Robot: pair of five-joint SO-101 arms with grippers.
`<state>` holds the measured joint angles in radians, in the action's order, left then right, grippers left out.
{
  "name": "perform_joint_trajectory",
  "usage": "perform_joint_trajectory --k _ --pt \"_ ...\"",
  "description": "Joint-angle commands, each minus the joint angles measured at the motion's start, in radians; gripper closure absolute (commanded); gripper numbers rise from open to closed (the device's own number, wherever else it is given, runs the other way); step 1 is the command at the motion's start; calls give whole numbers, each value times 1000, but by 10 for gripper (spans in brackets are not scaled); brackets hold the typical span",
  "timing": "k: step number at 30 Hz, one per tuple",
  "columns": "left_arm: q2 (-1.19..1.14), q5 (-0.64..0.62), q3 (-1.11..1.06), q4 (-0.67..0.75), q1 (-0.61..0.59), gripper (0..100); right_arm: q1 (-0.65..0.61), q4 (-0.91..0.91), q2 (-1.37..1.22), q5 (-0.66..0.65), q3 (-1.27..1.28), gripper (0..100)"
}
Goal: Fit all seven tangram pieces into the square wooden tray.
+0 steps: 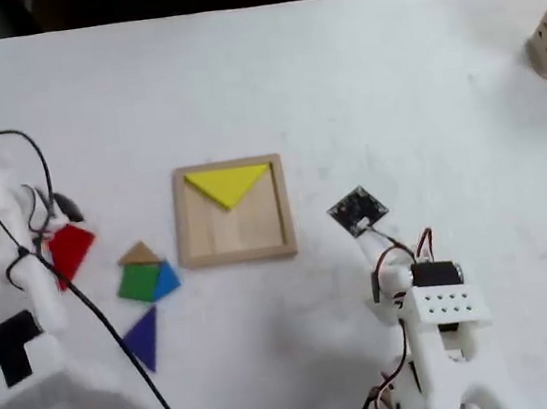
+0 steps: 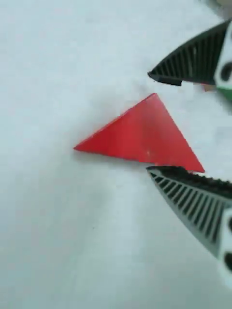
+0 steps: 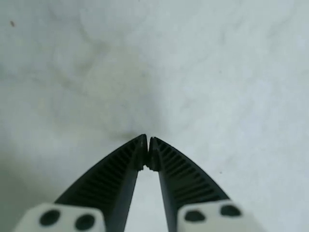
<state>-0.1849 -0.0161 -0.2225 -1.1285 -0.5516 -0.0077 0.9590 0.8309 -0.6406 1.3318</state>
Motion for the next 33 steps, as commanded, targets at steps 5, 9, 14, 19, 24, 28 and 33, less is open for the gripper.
perform_joint_trajectory --k 5,9,14,19,24,28,33 --pt "42 28 -97 106 47 723 -12 7 5 -12 -5 981" --pt "24 48 -97 121 24 627 -12 7 5 -12 -5 981" --pt "15 104 -97 124 25 622 -12 7 5 -12 -5 981" --pt "15 126 -124 181 21 643 -12 7 5 -12 -5 981" --pt "15 126 -184 252 28 644 -12 7 5 -12 -5 981" --pt "15 127 -224 295 27 644 -12 7 5 -12 -5 981" --pt "15 163 -229 295 24 644 -12 7 5 -12 -5 981"
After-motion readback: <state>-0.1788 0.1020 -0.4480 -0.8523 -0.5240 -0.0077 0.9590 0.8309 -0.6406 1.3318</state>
